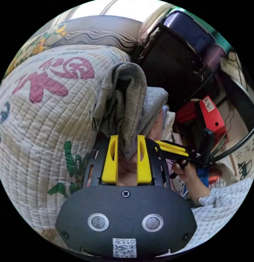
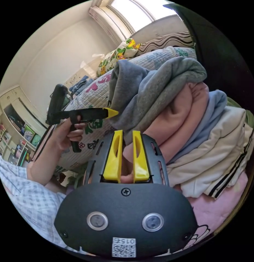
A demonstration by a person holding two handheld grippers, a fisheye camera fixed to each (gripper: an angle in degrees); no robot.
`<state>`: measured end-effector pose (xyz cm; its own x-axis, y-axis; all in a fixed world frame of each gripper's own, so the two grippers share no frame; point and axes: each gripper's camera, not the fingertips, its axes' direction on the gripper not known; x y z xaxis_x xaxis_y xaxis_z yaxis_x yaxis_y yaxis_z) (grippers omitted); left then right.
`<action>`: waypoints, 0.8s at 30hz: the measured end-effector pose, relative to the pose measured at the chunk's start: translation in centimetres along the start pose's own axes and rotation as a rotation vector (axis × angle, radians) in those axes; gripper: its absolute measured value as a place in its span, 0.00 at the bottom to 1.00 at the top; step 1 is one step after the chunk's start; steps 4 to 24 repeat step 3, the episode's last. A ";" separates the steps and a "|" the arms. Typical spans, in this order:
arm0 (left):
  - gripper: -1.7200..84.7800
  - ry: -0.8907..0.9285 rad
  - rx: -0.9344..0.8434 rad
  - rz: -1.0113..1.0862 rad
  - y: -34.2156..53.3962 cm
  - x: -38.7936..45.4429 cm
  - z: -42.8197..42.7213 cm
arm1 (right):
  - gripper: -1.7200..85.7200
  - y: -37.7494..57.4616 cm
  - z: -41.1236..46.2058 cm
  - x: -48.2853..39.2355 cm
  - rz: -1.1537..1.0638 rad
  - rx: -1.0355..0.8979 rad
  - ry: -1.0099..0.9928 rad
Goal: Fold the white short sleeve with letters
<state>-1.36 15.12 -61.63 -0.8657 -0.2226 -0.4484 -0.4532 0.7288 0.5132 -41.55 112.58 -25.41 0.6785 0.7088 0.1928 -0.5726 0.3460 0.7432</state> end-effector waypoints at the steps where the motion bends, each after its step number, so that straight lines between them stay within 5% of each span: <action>1: 0.13 0.078 0.028 -0.039 0.8 -0.8 0.7 | 0.13 -0.1 0.6 0.0 0.000 -0.006 0.009; 24: 0.12 0.088 0.026 -0.052 1.5 -1.3 2.0 | 0.15 -0.6 2.8 0.6 0.037 -0.019 0.065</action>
